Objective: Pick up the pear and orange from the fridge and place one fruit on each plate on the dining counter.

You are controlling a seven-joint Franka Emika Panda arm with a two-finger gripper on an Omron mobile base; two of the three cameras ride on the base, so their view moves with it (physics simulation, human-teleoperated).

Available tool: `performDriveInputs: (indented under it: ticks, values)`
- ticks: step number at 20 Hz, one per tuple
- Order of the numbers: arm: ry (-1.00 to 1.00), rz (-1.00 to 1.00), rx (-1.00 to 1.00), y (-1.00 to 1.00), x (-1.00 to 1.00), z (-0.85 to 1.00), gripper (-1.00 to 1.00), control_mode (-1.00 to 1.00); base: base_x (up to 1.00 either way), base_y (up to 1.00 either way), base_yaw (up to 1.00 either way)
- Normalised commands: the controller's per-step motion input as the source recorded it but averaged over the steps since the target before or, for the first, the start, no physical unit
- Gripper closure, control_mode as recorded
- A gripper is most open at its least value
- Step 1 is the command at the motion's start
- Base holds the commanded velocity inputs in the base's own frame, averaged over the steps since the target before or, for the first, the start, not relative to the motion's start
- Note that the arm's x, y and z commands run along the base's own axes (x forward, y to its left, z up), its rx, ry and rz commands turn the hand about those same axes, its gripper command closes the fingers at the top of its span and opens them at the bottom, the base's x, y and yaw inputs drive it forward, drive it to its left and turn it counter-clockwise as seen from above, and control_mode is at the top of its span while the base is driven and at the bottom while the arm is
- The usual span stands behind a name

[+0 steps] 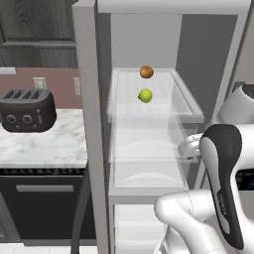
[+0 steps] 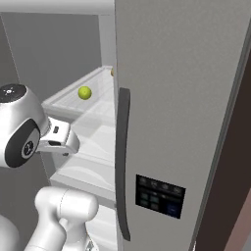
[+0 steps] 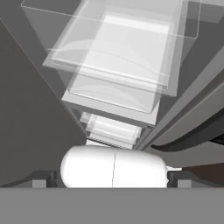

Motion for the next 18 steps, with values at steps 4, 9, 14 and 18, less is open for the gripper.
performDriveInputs:
  ticks: [4,9,14,18]
  values:
    - [0.0,0.0,0.0,0.0,0.0,0.0,-1.0,1.0,0.22,0.18,-0.03]
    - [0.0,0.0,0.0,0.0,0.0,0.0,-1.0,1.0,0.0,0.0,0.0]
    - [0.0,0.0,0.0,0.0,0.0,0.0,-1.0,1.0,0.0,0.0,0.0]
    - [0.0,0.0,0.0,0.0,0.0,0.0,-1.0,1.0,0.0,0.0,0.0]
